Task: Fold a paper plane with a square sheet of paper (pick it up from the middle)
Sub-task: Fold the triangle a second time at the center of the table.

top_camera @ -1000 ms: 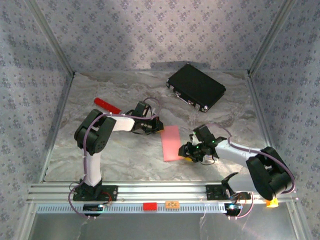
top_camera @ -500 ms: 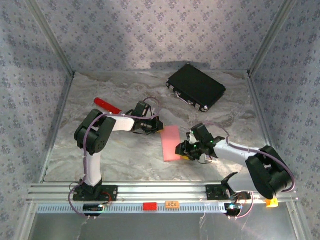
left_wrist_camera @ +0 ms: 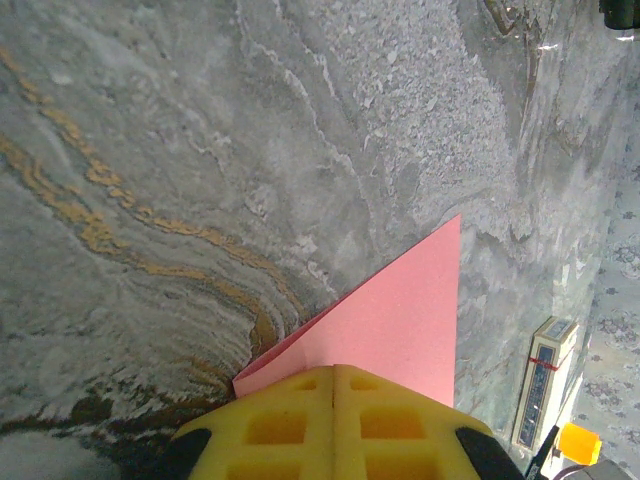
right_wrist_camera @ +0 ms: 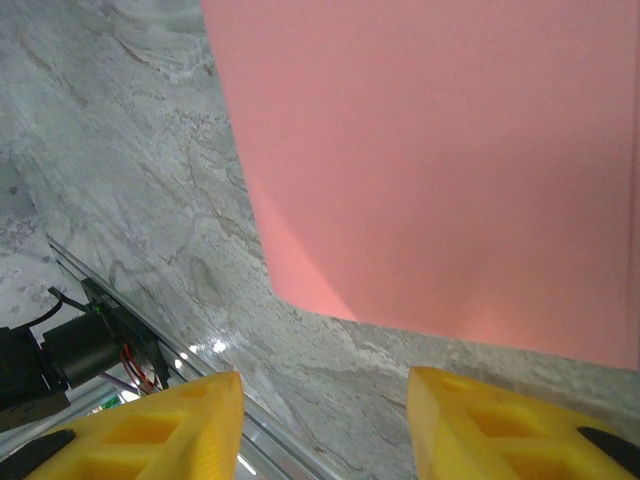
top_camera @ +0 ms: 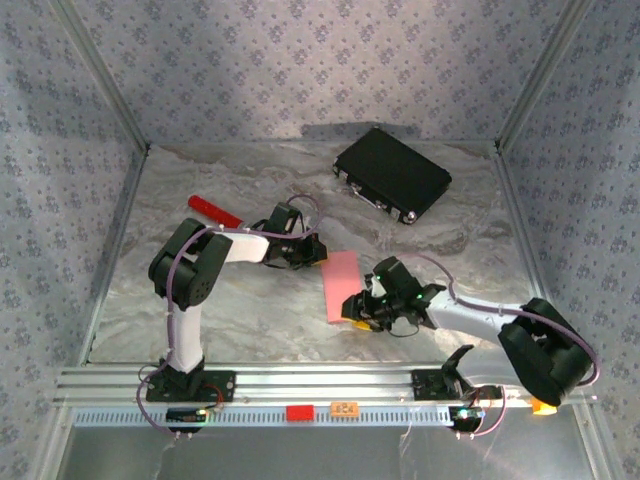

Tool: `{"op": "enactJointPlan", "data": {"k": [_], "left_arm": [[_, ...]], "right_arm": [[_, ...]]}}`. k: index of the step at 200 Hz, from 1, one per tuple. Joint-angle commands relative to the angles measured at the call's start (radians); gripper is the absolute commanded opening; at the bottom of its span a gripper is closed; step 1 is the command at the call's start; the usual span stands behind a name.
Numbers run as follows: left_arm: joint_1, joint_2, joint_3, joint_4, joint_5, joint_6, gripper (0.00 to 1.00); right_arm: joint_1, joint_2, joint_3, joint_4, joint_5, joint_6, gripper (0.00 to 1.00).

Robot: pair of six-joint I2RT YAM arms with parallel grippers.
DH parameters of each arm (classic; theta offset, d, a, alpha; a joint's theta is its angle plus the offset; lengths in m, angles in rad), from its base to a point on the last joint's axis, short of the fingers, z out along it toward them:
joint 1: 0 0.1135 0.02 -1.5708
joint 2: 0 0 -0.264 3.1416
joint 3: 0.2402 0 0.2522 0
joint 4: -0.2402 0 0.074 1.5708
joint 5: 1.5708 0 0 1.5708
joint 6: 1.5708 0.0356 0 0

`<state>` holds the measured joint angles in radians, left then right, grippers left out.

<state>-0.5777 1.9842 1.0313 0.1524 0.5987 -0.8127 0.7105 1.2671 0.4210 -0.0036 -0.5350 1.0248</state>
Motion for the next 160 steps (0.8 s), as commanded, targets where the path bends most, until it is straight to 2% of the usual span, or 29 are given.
{"op": "enactJointPlan", "data": {"k": [1, 34, 101, 160], "left_arm": [[-0.007, 0.036, -0.021, -0.052, -0.019, 0.0, 0.0], [-0.008, 0.038, -0.016, -0.052, -0.018, -0.002, 0.0], [-0.007, 0.036, -0.009, -0.059, -0.018, -0.002, 0.0], [-0.007, 0.039, -0.004, -0.073, -0.018, 0.009, 0.0]], "right_arm": [[0.011, 0.025, -0.016, 0.049, 0.016, 0.047, 0.5], [0.015, 0.069, -0.028, 0.096, 0.004, 0.067, 0.5], [0.002, 0.057, -0.031, 0.11, 0.055, 0.059, 0.52], [-0.024, -0.02, -0.026, 0.093, 0.093, 0.017, 0.55]]}}
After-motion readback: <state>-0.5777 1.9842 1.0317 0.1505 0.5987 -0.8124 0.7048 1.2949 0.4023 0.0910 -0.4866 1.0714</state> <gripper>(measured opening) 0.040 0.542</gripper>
